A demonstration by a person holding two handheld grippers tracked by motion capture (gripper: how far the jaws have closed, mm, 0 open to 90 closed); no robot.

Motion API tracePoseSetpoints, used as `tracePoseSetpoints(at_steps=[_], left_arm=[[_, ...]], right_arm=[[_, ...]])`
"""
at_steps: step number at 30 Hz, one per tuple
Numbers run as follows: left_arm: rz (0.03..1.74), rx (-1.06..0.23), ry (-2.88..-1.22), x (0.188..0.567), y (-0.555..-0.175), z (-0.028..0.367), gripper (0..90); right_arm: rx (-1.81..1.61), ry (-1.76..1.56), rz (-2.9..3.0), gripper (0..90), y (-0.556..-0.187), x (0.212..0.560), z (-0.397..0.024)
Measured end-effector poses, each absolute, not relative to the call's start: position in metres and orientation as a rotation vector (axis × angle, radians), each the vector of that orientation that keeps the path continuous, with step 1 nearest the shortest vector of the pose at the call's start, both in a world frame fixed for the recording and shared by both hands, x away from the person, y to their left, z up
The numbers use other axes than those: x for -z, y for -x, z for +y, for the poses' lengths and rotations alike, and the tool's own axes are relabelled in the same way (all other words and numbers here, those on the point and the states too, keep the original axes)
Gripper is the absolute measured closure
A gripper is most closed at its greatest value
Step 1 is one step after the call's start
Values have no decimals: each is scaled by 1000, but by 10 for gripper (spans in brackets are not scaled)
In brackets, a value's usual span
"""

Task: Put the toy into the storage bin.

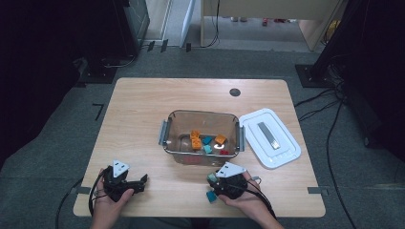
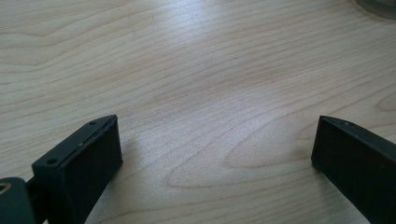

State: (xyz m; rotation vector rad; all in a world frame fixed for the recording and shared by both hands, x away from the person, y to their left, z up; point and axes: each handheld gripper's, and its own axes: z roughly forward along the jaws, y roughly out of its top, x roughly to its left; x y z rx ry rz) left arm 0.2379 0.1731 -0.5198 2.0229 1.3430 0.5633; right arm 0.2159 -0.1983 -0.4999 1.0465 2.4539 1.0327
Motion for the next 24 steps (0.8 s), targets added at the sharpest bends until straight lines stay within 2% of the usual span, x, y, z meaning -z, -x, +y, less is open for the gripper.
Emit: tracePoseSetpoints(at_steps=[7,11,14,24], left_arm=[[1343,-563,-2023,520,-238,173,15],[1343,-563,-2023,520,-238,173,15],[1343,-563,-2023,520,-238,173,15],[1343,-563,-2023,520,-238,173,14]], right_arm=[[-985,-1043,2472,553,-217,505,-192],[-954,-1042,2481,598,-218,508,-191],[-960,-1031,2487,672,-217,508,-191],[-1003,-1029,2482,679,-213,503,-197]])
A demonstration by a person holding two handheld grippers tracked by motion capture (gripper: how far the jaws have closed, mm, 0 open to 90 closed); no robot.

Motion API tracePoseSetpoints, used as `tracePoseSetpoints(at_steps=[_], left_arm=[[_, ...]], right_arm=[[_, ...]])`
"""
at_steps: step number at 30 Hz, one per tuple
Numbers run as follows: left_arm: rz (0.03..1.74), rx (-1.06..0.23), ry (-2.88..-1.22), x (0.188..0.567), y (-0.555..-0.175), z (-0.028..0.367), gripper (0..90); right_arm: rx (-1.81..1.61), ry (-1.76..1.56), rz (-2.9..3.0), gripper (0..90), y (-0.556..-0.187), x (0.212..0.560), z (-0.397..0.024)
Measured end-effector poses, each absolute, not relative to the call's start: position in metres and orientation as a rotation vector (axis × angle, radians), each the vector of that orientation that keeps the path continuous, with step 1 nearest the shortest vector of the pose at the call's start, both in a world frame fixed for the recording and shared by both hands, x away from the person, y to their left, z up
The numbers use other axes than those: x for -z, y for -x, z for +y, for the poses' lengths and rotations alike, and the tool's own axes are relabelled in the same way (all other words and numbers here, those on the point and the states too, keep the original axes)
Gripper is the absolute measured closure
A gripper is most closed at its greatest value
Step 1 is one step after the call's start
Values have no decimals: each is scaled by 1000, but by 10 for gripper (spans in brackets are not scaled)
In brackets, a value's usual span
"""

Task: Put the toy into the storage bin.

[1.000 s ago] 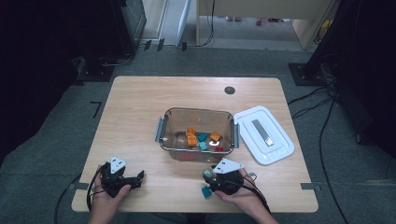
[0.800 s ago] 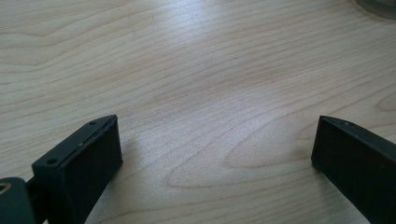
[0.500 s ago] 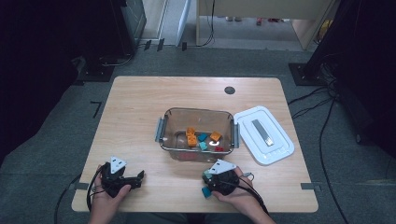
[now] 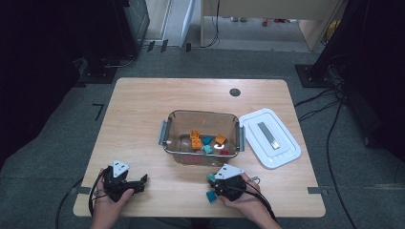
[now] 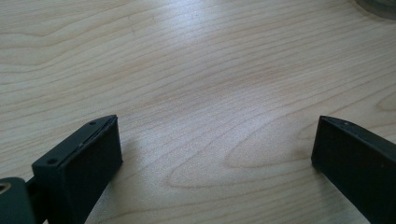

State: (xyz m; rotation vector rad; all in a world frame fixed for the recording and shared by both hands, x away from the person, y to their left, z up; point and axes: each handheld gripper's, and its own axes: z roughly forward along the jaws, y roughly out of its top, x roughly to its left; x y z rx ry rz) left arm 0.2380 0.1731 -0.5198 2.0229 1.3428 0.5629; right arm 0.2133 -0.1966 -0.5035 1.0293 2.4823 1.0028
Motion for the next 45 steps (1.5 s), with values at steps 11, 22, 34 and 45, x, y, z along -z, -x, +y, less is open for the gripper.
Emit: tracePoseSetpoints(at_steps=[11,22,34,45], left_arm=[[1343,-563,-2023,520,-238,173,15],[1343,-563,-2023,520,-238,173,15],[1344,-564,-2022,520,-238,173,15],[1343,-563,-2022,520,-238,173,15]], right_arm=[[-1086,-1041,2443,679,-202,479,-221],[-1150,-1015,2401,679,-191,445,-246],[-1192,-1014,2361,679,-193,413,-264],[-1228,-986,2335,679,-206,383,-268]])
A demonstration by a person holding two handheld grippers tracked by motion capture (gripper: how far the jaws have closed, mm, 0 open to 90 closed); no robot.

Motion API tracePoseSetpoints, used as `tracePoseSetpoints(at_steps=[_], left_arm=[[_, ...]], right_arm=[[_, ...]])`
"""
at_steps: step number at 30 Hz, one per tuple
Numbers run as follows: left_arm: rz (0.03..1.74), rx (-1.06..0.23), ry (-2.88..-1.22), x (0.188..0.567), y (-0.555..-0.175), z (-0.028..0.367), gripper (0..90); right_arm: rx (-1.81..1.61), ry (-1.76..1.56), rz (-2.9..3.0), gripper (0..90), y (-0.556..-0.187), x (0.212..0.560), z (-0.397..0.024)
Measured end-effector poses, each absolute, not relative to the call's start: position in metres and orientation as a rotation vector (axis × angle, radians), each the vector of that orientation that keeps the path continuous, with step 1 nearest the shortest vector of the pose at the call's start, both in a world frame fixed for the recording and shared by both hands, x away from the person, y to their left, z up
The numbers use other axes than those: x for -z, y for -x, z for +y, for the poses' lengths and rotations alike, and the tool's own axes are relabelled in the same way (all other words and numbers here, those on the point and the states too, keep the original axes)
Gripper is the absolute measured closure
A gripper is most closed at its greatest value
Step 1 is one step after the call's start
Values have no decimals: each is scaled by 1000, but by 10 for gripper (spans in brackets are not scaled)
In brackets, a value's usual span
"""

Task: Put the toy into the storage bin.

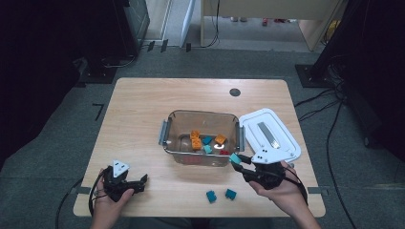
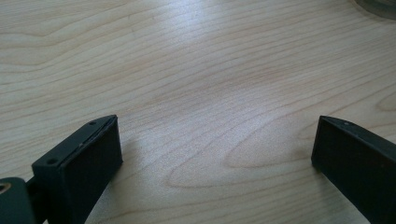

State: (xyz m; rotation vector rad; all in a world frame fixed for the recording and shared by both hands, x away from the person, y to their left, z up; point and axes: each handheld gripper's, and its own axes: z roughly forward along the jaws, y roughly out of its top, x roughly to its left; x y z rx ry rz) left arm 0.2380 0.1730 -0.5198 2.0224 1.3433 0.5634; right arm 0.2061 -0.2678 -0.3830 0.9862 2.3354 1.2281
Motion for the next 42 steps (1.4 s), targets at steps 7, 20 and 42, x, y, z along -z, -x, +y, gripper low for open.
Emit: tracePoseSetpoints(at_steps=[7,20,42], left_arm=[[1344,-562,-2023,520,-238,173,15],[1344,-562,-2023,520,-238,173,15],[1342,-565,-2021,520,-238,173,15]], right_arm=[[-1225,-973,2334,679,-222,370,-265],[-1198,-1001,2362,679,-258,361,-254],[-1094,-1098,2443,676,-307,381,-224]])
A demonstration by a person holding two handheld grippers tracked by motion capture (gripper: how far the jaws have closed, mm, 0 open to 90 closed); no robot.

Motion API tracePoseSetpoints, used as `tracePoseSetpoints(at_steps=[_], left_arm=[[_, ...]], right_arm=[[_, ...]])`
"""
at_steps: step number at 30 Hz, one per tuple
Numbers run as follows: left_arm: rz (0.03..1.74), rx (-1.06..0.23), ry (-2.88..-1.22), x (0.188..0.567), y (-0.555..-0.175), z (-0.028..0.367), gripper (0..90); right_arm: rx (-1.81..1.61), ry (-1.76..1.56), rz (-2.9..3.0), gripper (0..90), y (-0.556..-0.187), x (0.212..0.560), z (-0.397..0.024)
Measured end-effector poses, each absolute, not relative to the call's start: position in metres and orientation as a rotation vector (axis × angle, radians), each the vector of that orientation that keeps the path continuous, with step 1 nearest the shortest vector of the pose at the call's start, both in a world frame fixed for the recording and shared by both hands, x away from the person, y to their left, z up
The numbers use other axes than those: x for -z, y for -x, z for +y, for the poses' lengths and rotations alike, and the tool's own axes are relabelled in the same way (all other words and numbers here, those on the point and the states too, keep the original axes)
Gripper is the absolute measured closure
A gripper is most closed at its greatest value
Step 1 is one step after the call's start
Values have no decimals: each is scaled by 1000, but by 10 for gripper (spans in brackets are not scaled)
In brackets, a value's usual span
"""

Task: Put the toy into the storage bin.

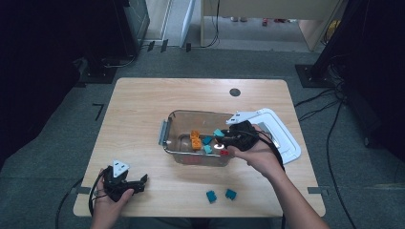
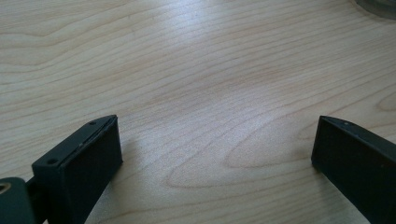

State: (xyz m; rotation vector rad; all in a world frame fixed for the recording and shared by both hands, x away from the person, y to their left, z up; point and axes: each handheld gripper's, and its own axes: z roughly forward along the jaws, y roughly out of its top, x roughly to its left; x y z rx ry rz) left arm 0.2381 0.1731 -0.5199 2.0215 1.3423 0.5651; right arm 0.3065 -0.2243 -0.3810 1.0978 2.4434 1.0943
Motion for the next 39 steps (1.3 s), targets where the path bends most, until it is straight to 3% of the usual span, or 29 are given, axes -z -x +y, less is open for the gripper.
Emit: tracePoseSetpoints(at_steps=[14,24,31,39], left_arm=[[1343,-565,-2022,520,-238,173,15],[1342,-565,-2022,520,-238,173,15],[1343,-565,-2022,520,-238,173,15],[1343,-562,-2022,520,-238,173,15]], right_arm=[[-1049,-1148,2484,635,-316,393,-214],[-1098,-1095,2448,170,-308,389,-214],[-1123,-1062,2421,33,-293,382,-218],[-1145,-1009,2390,0,-273,371,-231]])
